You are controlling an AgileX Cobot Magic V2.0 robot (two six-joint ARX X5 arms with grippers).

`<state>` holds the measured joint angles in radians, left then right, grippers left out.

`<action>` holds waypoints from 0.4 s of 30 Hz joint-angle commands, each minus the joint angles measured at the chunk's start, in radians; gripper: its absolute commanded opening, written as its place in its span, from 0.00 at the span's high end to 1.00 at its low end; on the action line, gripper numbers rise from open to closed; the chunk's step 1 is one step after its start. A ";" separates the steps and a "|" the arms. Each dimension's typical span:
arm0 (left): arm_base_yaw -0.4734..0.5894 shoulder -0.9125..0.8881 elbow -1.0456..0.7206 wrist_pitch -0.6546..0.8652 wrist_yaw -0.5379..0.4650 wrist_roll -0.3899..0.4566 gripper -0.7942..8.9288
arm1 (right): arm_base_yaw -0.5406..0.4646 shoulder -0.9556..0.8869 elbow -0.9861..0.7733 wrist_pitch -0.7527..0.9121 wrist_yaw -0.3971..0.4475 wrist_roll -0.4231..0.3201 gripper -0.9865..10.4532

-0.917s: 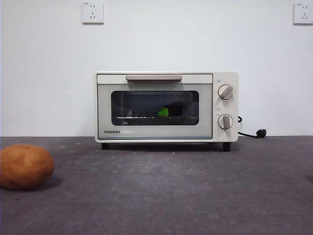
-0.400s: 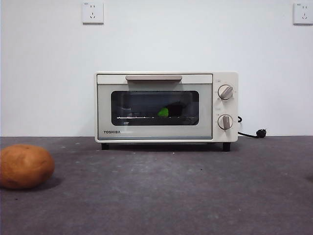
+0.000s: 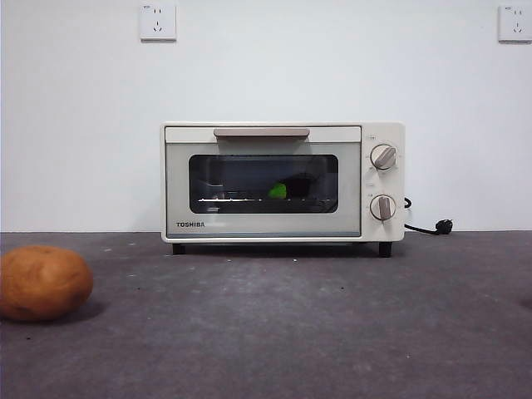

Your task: Take the eggplant from the table,put the eggplant in the oven

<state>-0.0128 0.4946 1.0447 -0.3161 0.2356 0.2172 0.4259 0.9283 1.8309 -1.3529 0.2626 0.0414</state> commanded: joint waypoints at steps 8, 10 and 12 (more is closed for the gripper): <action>0.034 -0.234 -0.530 0.175 -0.013 -0.006 0.92 | 0.001 0.110 -0.003 -0.023 0.003 0.010 0.91; 0.036 -0.266 -0.603 0.175 -0.013 -0.013 0.92 | 0.001 0.137 -0.003 -0.023 0.003 0.010 0.91; 0.036 -0.301 -0.680 0.175 -0.017 -0.013 0.92 | 0.001 0.171 -0.003 -0.023 0.003 0.010 0.91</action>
<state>0.0193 0.2073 0.3958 -0.1543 0.2211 0.2150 0.4259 1.0863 1.8309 -1.3533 0.2630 0.0414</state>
